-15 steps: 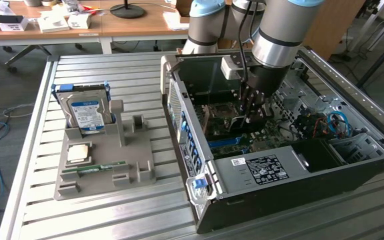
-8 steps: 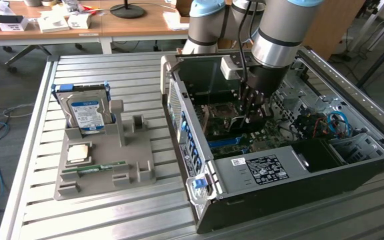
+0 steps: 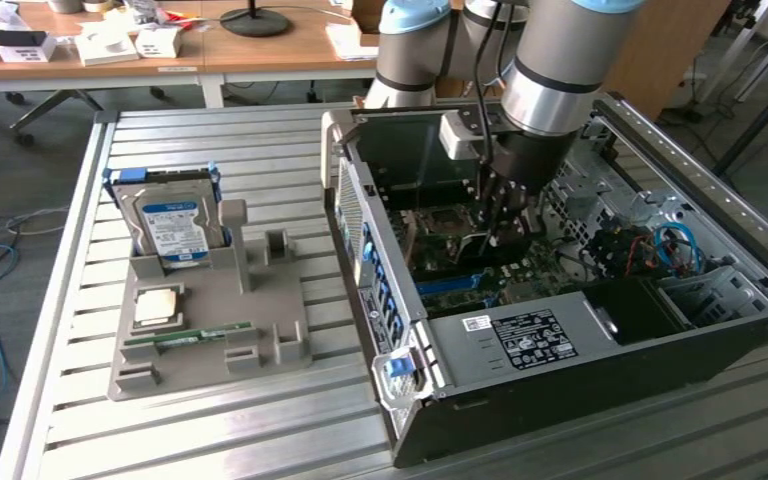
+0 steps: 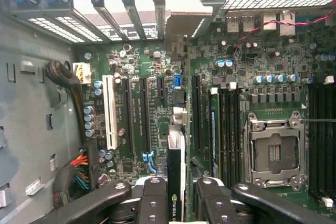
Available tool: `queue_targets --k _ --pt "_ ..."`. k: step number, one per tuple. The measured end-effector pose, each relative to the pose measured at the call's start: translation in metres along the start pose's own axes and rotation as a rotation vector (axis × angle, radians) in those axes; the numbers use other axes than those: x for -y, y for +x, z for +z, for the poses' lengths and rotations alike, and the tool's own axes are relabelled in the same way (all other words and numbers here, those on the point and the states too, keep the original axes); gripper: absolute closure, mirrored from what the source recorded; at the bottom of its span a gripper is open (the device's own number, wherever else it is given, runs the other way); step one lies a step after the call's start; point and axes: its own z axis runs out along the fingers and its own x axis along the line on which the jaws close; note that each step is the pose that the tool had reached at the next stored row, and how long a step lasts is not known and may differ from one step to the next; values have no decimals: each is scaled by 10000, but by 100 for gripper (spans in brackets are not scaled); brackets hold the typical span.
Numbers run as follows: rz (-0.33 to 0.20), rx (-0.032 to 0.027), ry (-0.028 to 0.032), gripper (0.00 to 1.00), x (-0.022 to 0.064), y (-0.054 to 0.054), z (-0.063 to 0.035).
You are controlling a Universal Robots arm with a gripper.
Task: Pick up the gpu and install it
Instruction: 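Insert the gpu into the slot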
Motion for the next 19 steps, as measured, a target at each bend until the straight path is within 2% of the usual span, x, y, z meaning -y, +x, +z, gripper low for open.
queue_targets --k 19 --pt "-1 2 0 74 -28 2 2"
